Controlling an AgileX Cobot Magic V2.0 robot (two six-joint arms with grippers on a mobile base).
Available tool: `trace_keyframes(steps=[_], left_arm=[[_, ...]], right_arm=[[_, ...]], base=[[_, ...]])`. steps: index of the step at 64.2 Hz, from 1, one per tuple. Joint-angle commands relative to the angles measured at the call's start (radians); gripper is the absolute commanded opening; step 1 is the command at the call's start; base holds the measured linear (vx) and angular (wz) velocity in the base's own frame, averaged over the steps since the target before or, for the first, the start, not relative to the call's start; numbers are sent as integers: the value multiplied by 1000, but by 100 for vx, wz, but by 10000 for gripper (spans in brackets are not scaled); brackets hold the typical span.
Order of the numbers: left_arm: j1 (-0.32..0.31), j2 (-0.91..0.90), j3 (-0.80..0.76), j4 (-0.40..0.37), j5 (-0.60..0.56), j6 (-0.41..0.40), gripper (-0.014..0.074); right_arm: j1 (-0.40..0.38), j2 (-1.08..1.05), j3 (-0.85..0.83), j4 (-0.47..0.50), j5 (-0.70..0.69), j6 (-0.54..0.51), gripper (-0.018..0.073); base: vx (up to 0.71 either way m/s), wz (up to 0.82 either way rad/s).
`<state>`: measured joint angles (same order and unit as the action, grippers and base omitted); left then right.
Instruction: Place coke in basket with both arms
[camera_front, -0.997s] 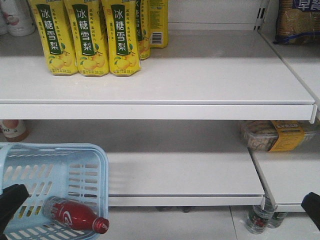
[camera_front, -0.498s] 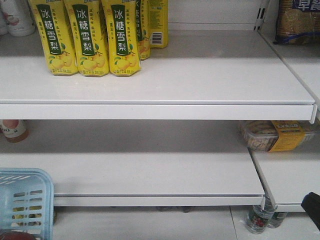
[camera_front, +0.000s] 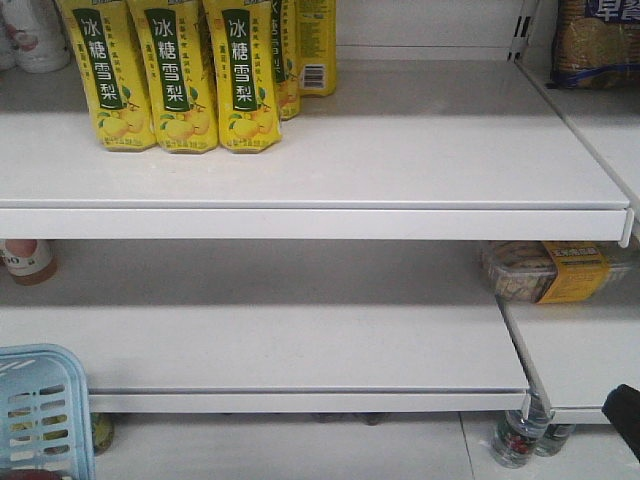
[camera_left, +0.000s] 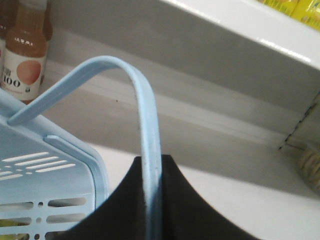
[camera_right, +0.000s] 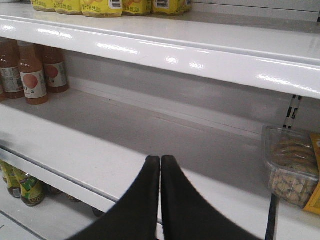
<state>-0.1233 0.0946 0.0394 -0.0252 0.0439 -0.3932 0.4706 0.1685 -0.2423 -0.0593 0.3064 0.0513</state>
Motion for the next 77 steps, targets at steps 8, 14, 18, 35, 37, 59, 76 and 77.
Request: trace_keyframes(steps=[8,14,18,35,37,59,76,77], left_arm=[[13,-22,6,101,-177,-26,-6],[13,-22,6,101,-172,-26,-6],[13,-22,8,101,-168,-25,-6],[13,-22,8,201,-165,-26,-6],[13,-22,8,207,-165,-26,-6],[27,-22,8,258,-158,-26,-6],[69,-22,8,273,-136,-26,-6],[69,-22,8,280,-130,-26,-6]], right_arm=[[0,10,-27,-9,-74,-1,-9],[0,10,-27,-9,-74,-1,-9],[0,10,-27,-9,-74,-1,-9],[0,10,-27,-9,-74,-1,-9],[0,10,-27,-9,-74,-1,-9],[0,10,-27,-10,-74,-1,-9],[0,10,-27,-10,-71,-1,-9],[0,10,-27,-10,-71,-1,-9]], base=[[0,0],[0,0],[0,0],[0,0],[0,0],[0,0],[0,0],[0,0]])
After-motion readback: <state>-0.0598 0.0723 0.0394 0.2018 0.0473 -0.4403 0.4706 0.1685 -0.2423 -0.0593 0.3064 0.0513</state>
